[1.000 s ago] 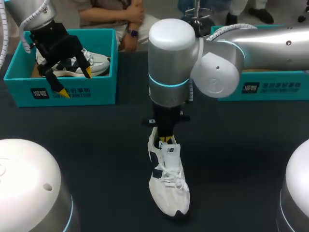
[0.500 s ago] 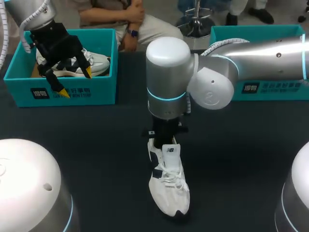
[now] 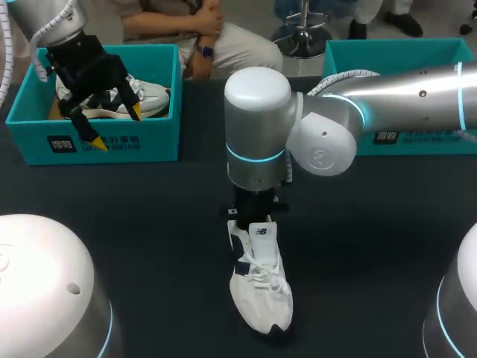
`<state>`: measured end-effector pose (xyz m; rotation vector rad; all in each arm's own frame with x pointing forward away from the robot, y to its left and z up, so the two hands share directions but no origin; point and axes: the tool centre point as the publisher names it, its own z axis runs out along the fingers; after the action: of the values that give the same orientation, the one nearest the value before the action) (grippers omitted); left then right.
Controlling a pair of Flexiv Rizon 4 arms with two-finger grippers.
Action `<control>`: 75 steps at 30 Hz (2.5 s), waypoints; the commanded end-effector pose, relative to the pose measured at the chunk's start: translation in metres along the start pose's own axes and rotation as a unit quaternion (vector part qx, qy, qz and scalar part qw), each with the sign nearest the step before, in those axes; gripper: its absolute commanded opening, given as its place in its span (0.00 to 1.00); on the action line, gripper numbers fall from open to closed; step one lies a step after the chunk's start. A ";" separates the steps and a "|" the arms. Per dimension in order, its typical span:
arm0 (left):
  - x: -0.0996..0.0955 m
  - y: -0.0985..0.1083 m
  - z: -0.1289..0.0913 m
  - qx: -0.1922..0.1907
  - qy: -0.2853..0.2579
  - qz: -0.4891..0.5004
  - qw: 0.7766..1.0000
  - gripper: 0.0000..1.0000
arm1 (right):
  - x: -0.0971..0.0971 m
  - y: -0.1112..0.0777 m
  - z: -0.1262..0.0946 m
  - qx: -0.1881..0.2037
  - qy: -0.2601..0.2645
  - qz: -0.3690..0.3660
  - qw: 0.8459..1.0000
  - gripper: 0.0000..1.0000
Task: Take the shoe out of the shoebox, open the shoe tongue, remove and reinsert the insole, then place the shoe into the shoebox
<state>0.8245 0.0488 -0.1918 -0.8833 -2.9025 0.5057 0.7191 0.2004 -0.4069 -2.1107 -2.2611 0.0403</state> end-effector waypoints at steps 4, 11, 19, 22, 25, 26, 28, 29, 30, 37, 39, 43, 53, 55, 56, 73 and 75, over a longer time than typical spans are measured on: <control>-0.001 0.000 0.000 -0.001 0.001 0.000 1.000 1.00 | 0.000 -0.003 0.006 -0.003 -0.003 0.006 1.000 0.00; -0.001 0.000 0.000 -0.001 0.001 0.000 1.000 1.00 | -0.004 -0.003 -0.014 -0.015 -0.008 0.015 1.000 0.00; -0.001 0.000 0.000 -0.001 0.001 0.000 1.000 1.00 | -0.006 0.001 -0.040 -0.016 0.000 0.020 1.000 0.00; -0.001 0.000 0.000 -0.001 0.001 0.000 1.000 1.00 | -0.008 0.002 -0.048 -0.013 0.001 0.021 1.000 0.00; -0.001 0.000 0.000 -0.001 0.001 0.000 1.000 1.00 | -0.010 0.003 -0.051 -0.006 0.002 0.018 1.000 0.00; -0.001 0.000 0.000 -0.001 0.001 0.000 1.000 1.00 | -0.011 0.003 -0.052 -0.006 0.000 0.017 1.000 0.00; -0.001 0.000 0.000 -0.001 0.001 0.000 1.000 1.00 | -0.012 0.003 -0.053 0.006 0.002 0.010 1.000 0.00; -0.001 0.000 0.000 -0.001 0.001 0.000 1.000 1.00 | -0.013 0.004 -0.054 0.009 0.004 0.008 1.000 0.00; -0.001 0.000 0.000 -0.001 0.001 0.000 1.000 1.00 | -0.013 0.003 -0.054 0.019 0.004 0.003 1.000 0.00; -0.001 0.000 0.000 -0.001 0.001 0.000 1.000 1.00 | -0.013 -0.001 -0.051 0.050 0.012 -0.012 0.999 0.00; -0.001 0.000 0.000 -0.001 0.001 0.000 1.000 1.00 | -0.013 -0.003 -0.047 0.059 0.015 -0.011 0.998 0.00; -0.001 0.000 0.000 -0.001 0.001 0.000 1.000 1.00 | -0.014 -0.010 -0.041 0.066 0.023 -0.006 0.998 0.00; -0.001 0.000 0.000 -0.001 0.001 0.000 1.000 1.00 | -0.011 -0.019 -0.035 0.081 0.027 -0.009 0.996 0.00; -0.001 0.000 0.000 -0.001 0.001 0.000 1.000 1.00 | -0.011 -0.019 -0.035 0.083 0.027 -0.008 0.996 0.02; -0.001 0.000 0.000 -0.001 0.001 0.000 1.000 1.00 | -0.012 -0.019 -0.035 0.084 0.026 -0.009 0.996 0.13; -0.001 0.000 0.000 -0.001 0.001 0.000 1.000 1.00 | -0.005 -0.014 -0.032 0.097 0.020 -0.030 0.995 0.41; -0.001 0.000 0.000 -0.001 0.001 0.000 1.000 1.00 | -0.003 -0.014 -0.031 0.099 0.020 -0.032 0.994 0.42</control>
<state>0.8245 0.0488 -0.1918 -0.8833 -2.9025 0.5057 0.7061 0.1915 -0.3715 -1.9280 -2.1986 0.1990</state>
